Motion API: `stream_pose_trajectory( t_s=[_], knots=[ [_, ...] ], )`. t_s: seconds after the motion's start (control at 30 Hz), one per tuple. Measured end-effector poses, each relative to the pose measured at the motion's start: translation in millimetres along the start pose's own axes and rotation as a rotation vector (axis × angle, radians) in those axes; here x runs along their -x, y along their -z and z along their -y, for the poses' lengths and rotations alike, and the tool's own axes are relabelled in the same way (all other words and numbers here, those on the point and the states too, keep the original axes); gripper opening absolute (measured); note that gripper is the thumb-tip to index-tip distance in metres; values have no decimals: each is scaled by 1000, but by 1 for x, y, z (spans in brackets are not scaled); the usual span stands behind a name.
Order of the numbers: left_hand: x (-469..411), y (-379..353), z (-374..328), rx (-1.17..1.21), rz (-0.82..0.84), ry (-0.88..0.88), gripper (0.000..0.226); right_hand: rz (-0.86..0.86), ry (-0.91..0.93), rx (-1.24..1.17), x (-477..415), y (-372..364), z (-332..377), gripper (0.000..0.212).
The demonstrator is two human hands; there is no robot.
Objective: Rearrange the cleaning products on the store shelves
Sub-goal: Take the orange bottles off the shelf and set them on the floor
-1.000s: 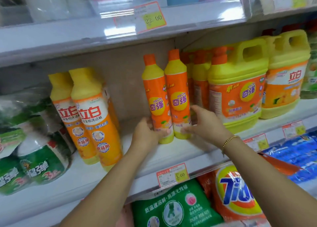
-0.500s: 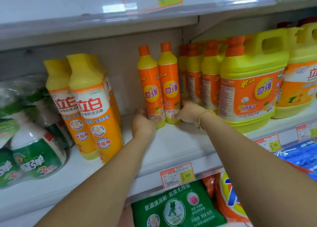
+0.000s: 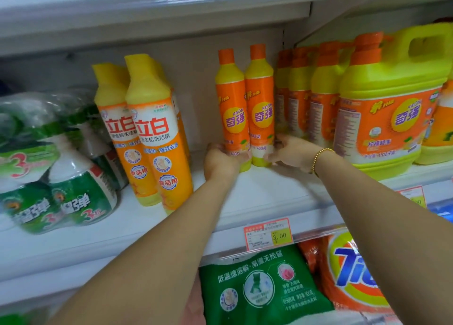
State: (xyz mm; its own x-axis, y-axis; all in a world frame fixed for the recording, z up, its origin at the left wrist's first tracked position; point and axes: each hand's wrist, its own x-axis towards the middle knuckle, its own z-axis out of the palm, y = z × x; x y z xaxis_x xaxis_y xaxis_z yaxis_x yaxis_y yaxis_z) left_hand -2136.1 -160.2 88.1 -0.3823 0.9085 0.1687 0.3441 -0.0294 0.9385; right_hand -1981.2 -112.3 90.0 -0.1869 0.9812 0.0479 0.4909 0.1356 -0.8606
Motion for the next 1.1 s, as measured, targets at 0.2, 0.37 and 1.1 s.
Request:
stream_pose_trajectory(
  t_s=[0.2, 0.37, 1.1],
  knots=[
    [45, 13, -20, -249, 89, -106, 40, 86, -7, -56, 57, 19, 6, 61],
    [147, 44, -2, -125, 120, -404, 39, -91, 161, -152, 159, 29, 4, 13],
    [370, -59, 273, -105, 420, 395, 51, -64, -437, -229, 364, -110, -314, 68]
  ],
)
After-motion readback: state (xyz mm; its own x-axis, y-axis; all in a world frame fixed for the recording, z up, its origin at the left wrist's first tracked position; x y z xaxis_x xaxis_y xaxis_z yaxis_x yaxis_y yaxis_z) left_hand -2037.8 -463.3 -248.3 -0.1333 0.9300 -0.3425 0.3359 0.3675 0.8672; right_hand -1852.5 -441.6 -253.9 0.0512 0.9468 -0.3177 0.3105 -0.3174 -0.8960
